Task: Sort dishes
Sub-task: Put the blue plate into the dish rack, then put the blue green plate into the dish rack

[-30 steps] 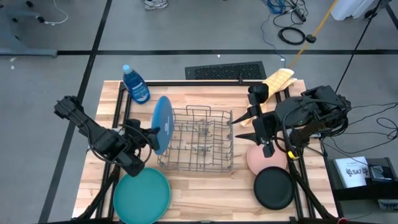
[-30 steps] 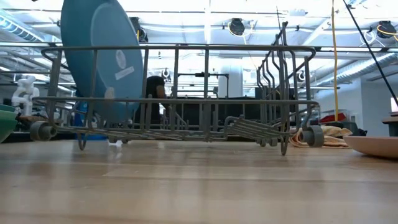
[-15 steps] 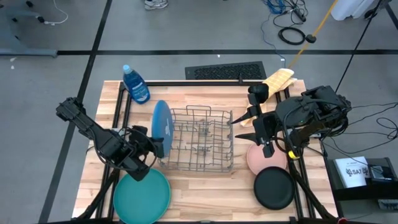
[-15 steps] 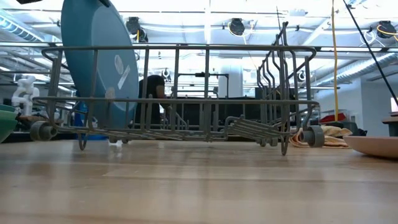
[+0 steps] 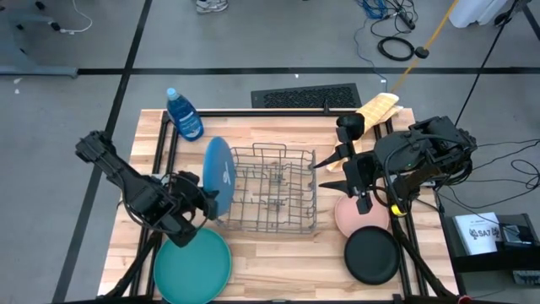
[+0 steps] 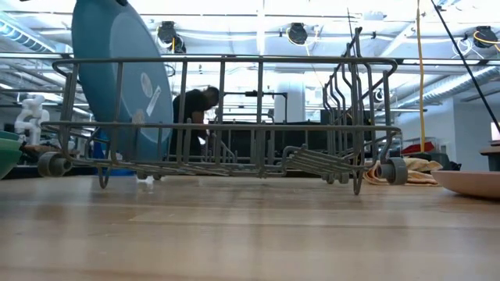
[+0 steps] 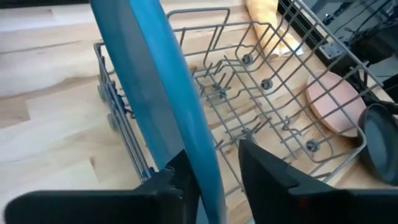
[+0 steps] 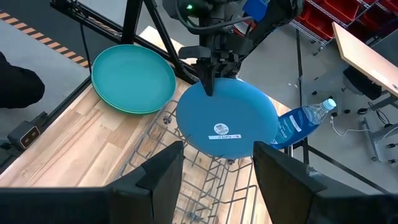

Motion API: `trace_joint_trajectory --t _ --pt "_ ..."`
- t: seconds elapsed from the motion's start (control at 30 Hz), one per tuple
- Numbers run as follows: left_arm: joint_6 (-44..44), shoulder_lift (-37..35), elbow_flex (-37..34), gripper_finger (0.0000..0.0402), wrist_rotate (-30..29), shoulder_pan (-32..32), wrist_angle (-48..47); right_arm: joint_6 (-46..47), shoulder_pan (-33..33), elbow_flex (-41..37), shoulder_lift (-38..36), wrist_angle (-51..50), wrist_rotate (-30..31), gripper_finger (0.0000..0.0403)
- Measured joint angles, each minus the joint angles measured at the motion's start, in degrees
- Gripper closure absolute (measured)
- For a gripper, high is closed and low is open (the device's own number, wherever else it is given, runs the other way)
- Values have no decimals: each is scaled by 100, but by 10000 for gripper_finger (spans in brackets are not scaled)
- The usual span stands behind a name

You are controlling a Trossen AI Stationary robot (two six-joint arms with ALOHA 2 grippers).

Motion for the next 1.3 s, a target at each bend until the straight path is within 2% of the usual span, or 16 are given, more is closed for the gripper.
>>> trace_joint_trajectory --t 0.33,0.47,0.73,0.97,1.07,1.17,1.3 --pt "39 -415 0 115 490 -3 -464 35 0 0 0 -4 -11 216" --pt "348 -656 0 76 625 -1 -501 37 0 0 0 -4 -14 216" --pt "1326 -1174 0 70 992 -3 -545 33 0 2 24 -2 -14 216" --pt "1700 -1552 2 70 1144 -1 -1148 77 0 2 147 -73 4 216" --pt "2290 -1708 2 70 1613 -3 -1184 175 0 2 234 -126 6 216" --pt "3061 -1746 2 76 2567 -54 -928 294 0 2 369 -140 6 216" --pt "3451 -1601 3 94 3675 -160 -395 475 0 2 596 -155 6 216"
